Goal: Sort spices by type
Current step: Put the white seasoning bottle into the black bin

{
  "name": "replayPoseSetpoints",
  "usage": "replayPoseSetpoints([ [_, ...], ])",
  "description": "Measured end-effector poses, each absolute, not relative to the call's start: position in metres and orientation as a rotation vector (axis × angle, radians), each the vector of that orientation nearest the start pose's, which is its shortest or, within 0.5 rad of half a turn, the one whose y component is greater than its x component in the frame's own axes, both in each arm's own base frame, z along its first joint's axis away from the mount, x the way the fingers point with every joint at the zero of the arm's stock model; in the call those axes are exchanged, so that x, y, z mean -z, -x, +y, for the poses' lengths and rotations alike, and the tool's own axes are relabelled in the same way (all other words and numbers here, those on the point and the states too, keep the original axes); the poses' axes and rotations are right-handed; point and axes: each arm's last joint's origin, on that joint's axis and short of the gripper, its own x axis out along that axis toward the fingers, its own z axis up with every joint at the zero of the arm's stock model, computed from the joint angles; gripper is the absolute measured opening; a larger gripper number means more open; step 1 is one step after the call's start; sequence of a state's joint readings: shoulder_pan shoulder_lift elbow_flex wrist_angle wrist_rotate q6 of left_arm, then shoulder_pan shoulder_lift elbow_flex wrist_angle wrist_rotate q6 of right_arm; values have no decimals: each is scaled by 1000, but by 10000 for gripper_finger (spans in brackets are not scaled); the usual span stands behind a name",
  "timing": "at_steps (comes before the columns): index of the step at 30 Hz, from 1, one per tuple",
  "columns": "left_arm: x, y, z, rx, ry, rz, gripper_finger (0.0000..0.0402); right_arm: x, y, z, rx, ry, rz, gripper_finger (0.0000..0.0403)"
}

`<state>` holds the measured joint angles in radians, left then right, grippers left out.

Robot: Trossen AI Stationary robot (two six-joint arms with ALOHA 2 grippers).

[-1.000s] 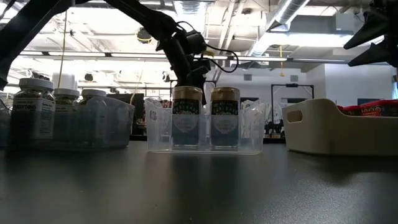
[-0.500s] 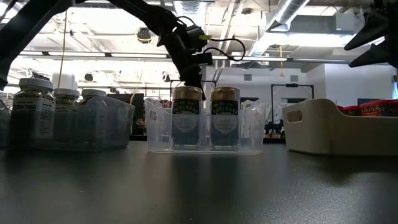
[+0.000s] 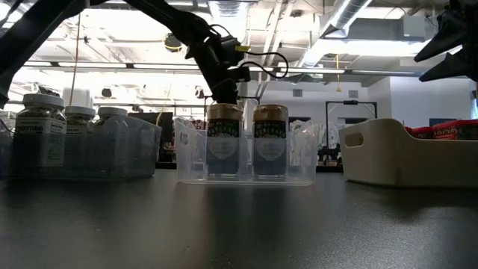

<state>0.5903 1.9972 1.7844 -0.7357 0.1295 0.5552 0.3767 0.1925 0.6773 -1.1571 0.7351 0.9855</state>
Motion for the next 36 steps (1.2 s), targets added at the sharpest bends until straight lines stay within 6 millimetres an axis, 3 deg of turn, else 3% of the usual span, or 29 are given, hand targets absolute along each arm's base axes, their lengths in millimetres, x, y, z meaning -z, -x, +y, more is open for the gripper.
replayPoseSetpoints([
  [5,-273,-363,247,-186,-144,956,249,-264,-24,-11,588,-579,362,292],
  [11,-249,-371,251,-188,-55,984,249,-264,-24,-11,588,-580,362,292],
  [28,-257,-377,247,-256,-48,936,252,-264,-24,-11,590,-576,368,292],
  [36,-257,-377,247,-253,-48,931,301,-263,-23,-12,596,-574,376,292],
])
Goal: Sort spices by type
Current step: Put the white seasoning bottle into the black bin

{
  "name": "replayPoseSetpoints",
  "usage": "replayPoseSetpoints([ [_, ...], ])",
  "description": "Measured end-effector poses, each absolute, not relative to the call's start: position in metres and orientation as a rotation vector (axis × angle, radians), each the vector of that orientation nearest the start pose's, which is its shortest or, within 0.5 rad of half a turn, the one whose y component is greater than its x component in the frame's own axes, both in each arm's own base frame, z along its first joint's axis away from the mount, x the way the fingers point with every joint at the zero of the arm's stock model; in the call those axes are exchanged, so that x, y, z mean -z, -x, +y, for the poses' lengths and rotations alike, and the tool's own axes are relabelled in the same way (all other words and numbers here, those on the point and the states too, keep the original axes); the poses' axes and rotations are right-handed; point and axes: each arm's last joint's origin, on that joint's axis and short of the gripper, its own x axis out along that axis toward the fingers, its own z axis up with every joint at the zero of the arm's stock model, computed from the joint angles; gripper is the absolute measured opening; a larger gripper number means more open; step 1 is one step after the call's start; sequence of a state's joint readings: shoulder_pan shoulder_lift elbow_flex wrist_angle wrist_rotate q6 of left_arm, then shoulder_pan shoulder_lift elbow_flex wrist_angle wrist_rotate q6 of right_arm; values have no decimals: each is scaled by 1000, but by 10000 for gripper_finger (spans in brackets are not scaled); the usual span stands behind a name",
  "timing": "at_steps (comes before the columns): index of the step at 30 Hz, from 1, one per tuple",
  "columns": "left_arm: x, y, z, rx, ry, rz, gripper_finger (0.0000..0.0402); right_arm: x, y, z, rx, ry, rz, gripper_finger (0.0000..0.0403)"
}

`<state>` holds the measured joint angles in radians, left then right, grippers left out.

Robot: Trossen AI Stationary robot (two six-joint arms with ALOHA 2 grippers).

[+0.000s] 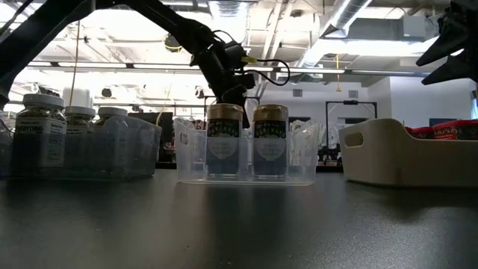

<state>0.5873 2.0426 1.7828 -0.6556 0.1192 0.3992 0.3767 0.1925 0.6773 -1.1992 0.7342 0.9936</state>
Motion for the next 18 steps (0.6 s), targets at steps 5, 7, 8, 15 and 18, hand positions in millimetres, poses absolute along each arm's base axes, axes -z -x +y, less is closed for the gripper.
replayPoseSetpoints([
  [5,-257,-377,247,-255,-49,932,324,-263,-23,-12,597,-574,377,292],
  [7,-257,-377,247,-257,-49,933,325,-263,-23,-12,597,-574,377,292],
  [8,-257,-377,247,-258,-49,933,325,-263,-23,-12,597,-574,377,292],
  [15,-257,-378,246,-303,36,927,324,-263,-23,-12,597,-573,378,292],
  [18,-257,-379,244,-300,38,928,324,-262,-23,-12,599,-571,380,292],
])
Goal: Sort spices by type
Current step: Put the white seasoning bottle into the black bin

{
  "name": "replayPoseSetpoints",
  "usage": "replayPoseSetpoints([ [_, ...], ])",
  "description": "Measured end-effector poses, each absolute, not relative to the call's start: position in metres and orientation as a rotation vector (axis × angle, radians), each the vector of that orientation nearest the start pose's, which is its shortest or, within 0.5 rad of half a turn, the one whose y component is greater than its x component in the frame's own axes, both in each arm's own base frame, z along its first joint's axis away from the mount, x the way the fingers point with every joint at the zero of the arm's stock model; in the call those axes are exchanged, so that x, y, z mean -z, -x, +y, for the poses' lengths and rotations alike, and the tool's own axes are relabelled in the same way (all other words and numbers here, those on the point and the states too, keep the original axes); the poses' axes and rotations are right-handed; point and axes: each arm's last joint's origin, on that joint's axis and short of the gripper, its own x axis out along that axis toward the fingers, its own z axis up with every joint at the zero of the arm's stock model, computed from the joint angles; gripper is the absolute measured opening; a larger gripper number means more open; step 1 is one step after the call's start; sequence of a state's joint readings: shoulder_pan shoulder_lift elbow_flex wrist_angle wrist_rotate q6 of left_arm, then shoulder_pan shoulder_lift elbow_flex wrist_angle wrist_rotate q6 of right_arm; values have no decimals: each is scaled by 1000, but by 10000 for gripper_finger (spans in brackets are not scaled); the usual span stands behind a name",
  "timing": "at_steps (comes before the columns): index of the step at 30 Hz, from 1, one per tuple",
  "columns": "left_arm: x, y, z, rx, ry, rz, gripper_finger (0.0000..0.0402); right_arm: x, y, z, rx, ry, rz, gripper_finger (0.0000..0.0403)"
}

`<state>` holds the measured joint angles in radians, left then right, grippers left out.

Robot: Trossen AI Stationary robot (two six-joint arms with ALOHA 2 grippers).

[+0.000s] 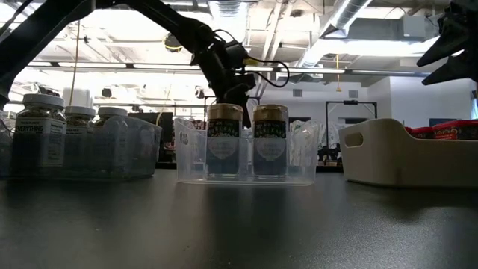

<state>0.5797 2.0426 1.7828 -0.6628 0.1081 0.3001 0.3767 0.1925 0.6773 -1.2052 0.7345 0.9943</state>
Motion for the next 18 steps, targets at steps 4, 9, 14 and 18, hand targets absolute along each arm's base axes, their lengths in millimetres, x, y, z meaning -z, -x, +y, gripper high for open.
replayPoseSetpoints([
  [4,-255,-377,243,-271,2,956,324,-262,-23,-12,599,-571,381,292],
  [9,-251,-376,238,-211,-56,1012,325,-262,-23,-12,599,-571,380,292],
  [14,-253,-379,239,-211,-82,985,325,-262,-23,-12,598,-571,380,292],
  [18,-249,-373,236,-177,-33,1048,325,-262,-23,-12,598,-571,380,292],
])
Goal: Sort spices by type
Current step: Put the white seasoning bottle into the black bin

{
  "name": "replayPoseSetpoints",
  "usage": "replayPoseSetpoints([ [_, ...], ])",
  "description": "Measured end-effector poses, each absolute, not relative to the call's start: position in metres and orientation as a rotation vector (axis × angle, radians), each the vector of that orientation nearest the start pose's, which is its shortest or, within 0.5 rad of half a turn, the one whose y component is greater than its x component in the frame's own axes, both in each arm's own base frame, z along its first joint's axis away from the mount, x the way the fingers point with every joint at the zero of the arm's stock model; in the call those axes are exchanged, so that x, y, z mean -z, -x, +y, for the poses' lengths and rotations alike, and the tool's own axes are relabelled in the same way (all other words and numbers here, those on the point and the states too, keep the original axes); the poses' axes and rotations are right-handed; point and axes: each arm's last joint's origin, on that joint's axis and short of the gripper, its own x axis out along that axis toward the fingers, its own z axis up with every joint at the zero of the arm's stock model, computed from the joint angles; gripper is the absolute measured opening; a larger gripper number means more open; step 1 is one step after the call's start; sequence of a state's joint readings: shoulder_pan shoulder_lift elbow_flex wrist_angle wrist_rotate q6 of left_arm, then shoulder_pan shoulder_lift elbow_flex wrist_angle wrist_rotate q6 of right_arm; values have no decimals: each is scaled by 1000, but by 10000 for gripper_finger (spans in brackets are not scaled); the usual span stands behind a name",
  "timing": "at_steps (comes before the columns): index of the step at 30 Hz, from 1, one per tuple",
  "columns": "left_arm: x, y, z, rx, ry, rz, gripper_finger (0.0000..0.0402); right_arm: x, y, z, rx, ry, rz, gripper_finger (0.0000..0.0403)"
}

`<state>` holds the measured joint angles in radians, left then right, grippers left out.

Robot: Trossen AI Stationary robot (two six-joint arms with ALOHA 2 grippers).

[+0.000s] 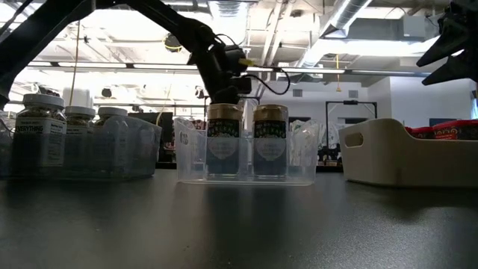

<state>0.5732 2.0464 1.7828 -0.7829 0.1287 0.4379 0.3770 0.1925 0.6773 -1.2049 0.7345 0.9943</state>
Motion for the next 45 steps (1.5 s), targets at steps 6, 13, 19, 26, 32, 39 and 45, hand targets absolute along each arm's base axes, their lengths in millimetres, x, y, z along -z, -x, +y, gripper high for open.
replayPoseSetpoints([
  [6,-247,-371,237,-152,-70,1077,325,-262,-23,-12,599,-571,380,292],
  [13,-247,-370,237,-191,-15,1073,325,-262,-23,-12,599,-571,380,292],
  [19,-246,-369,237,-242,110,1070,325,-262,-23,-12,599,-572,380,292],
  [26,-233,-373,236,-293,233,1095,325,-262,-23,-12,599,-574,379,292],
  [32,-233,-374,236,-306,228,1088,325,-262,-23,-12,599,-574,379,292],
  [39,-235,-378,239,-334,193,1048,325,-262,-23,-12,599,-574,379,292],
  [45,-234,-377,238,-333,195,1057,325,-262,-23,-12,599,-573,380,292],
])
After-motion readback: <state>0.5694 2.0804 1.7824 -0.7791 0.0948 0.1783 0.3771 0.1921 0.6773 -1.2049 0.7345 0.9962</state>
